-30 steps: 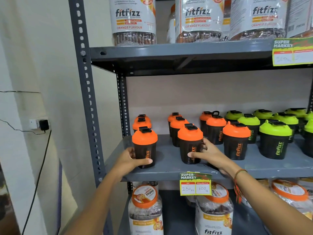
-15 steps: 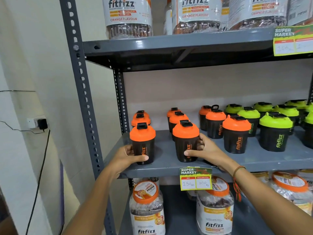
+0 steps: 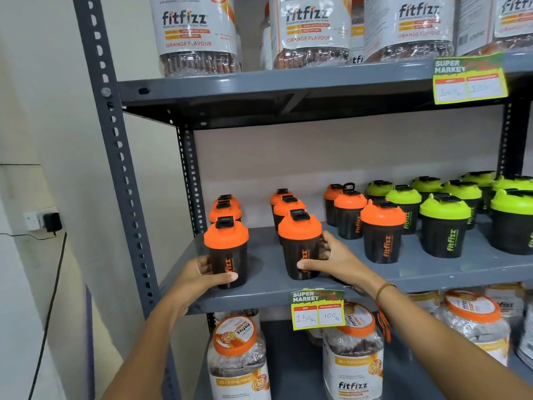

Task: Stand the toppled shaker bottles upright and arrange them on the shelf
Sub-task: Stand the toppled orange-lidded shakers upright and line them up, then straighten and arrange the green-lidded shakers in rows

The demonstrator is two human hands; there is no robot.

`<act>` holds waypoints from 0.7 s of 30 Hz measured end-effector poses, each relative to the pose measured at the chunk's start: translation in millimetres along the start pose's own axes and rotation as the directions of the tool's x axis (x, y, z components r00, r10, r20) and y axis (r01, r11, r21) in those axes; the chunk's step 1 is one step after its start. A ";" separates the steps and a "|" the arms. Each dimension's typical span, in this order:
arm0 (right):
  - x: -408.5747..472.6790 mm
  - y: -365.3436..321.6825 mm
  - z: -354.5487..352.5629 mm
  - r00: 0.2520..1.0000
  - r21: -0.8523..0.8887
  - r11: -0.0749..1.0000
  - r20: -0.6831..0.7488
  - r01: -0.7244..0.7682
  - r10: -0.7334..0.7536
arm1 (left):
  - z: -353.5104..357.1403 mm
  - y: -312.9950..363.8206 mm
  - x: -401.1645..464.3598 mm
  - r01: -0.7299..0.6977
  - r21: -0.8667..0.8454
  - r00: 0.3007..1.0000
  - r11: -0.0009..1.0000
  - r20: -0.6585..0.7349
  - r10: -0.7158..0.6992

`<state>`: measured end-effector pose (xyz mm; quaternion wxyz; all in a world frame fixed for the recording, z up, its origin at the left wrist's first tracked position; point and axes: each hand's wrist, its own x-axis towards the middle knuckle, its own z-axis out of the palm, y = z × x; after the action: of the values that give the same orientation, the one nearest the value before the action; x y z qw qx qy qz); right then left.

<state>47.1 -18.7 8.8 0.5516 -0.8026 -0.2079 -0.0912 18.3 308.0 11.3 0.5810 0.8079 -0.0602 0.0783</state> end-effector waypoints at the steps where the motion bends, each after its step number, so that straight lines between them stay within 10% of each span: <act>1: 0.4 0.6 0.3 1.000 0.000 1.000 0.003 -0.001 0.001 | 0.3 0.5 -0.5 -0.001 0.002 1.000 1.000 0.001 0.001; 8: -9.8 1.2 -7.2 0.995 -0.013 1.000 -0.097 0.025 -0.026 | 17.5 1.8 -28.4 -0.131 -0.046 0.935 0.990 -0.336 0.109; 12: -36.2 5.4 -17.4 0.865 -0.121 0.965 -0.428 0.233 -0.262 | 73.8 11.1 -69.8 -0.296 0.079 0.663 0.952 -0.700 0.265; 15: -57.1 10.6 -46.8 0.633 -0.313 0.894 -0.631 0.320 -0.448 | 145.1 35.0 -83.4 -0.501 0.374 0.473 0.780 -0.637 0.609; 17: -66.3 17.0 -79.1 0.521 -0.384 0.879 -0.708 0.284 -0.478 | 192.4 50.9 -79.6 -0.589 0.402 0.518 0.701 -0.477 0.710; 21: -73.5 44.1 -155.3 0.438 -0.387 0.905 -0.793 0.174 -0.423 | 257.7 83.9 -40.4 -0.419 0.352 0.858 0.837 -0.149 0.492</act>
<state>13.2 -192.7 2.0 0.4500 -0.6595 -0.0305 -0.6013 -22.5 37.3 0.8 0.4154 0.8352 -0.1701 0.3178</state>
